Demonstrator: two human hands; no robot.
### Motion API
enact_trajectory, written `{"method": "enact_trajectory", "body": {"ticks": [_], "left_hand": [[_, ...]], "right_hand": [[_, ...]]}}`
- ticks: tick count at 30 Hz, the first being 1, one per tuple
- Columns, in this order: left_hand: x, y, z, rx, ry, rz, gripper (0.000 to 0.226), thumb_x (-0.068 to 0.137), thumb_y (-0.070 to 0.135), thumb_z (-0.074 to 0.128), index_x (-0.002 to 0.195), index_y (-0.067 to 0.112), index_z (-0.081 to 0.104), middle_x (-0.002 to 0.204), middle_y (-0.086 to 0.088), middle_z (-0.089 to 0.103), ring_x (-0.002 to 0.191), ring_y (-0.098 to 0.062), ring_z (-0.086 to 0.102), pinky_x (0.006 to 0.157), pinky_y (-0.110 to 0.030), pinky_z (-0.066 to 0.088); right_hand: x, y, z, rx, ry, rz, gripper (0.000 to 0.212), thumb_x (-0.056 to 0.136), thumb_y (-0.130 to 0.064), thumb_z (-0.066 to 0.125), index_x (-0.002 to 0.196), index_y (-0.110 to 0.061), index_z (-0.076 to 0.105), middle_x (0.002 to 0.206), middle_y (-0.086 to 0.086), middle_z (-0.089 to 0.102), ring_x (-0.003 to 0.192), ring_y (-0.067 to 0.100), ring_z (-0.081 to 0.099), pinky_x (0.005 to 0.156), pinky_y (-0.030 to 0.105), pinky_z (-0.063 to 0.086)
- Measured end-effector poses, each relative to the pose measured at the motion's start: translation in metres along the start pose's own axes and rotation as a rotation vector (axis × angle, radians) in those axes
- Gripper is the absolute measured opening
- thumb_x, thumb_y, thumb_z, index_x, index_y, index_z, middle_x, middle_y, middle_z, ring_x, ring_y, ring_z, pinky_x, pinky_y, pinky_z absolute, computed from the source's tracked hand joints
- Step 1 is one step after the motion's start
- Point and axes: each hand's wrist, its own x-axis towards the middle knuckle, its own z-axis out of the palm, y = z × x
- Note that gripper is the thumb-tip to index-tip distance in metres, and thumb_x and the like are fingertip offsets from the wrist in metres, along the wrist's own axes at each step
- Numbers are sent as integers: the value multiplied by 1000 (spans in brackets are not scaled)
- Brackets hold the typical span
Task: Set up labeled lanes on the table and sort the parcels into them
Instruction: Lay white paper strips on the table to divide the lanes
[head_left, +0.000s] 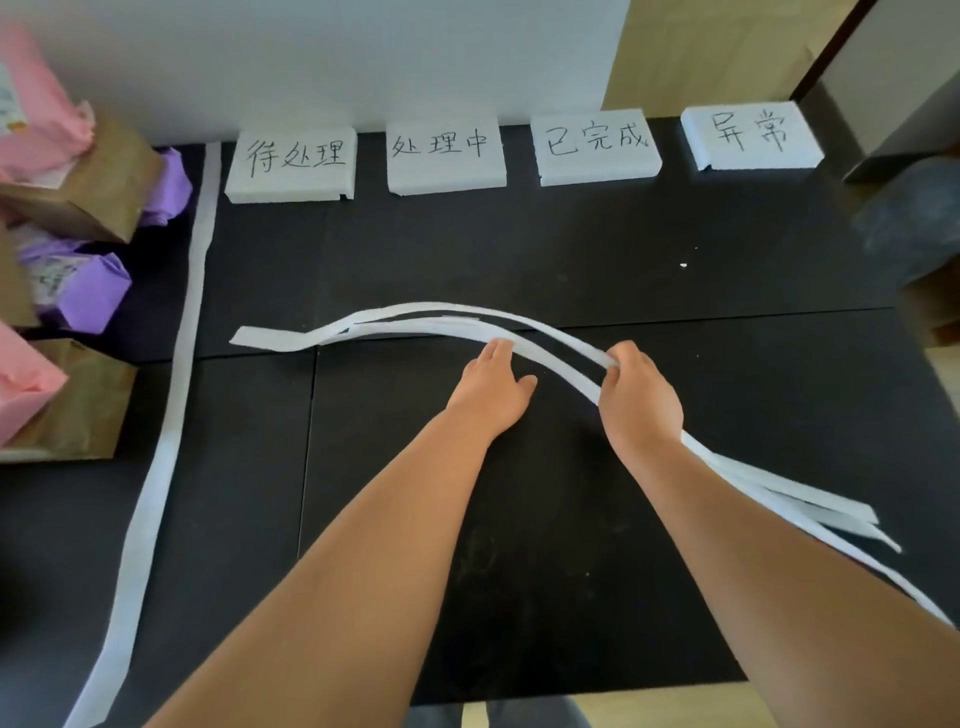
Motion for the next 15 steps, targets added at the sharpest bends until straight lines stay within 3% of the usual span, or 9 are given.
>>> {"method": "enact_trajectory", "body": {"ticks": [5, 7, 9, 11, 12, 15], "left_hand": [[17, 36, -2, -87, -6, 119, 63, 104, 27, 46, 158, 24, 14, 166, 7, 3, 151, -21, 15, 121, -43, 23], [21, 44, -6, -119, 3, 141, 61, 104, 23, 46, 158, 24, 17, 166, 9, 4, 150, -20, 20, 119, -37, 25], [21, 45, -12, -158, 33, 82, 53, 104, 22, 45, 154, 23, 30, 164, 5, 18, 142, -19, 34, 107, -28, 34], [17, 41, -19, -170, 81, -27, 38, 102, 22, 45, 139, 17, 53, 142, -6, 52, 110, -18, 56, 87, -28, 44], [15, 38, -22, -199, 109, -71, 32, 101, 22, 46, 128, 12, 60, 127, -11, 61, 95, -17, 57, 83, -32, 48], [11, 36, -32, -507, 170, -178, 30, 99, 24, 53, 118, 6, 66, 120, -13, 67, 95, -24, 62, 94, -38, 52]], "right_hand": [[13, 5, -14, 190, 125, 75, 13, 105, -15, 35, 112, -13, 46, 94, 3, 57, 76, 23, 53, 61, 33, 37], [18, 6, -20, 251, 189, 77, 12, 104, -13, 35, 110, -14, 45, 99, 2, 54, 76, 22, 51, 57, 30, 33], [21, 7, -27, 254, 226, 49, 19, 104, -9, 36, 118, -15, 47, 107, 1, 52, 82, 23, 53, 61, 29, 38], [22, 7, -33, 225, 225, 13, 32, 103, -6, 38, 130, -18, 49, 113, 3, 50, 88, 23, 55, 69, 34, 47], [21, 7, -36, 222, 221, 0, 36, 103, -5, 38, 134, -19, 49, 114, 3, 49, 90, 23, 56, 72, 35, 50], [15, 3, -43, 238, 224, -47, 36, 103, -7, 40, 136, -19, 51, 111, 0, 46, 93, 22, 57, 78, 37, 54]]}}
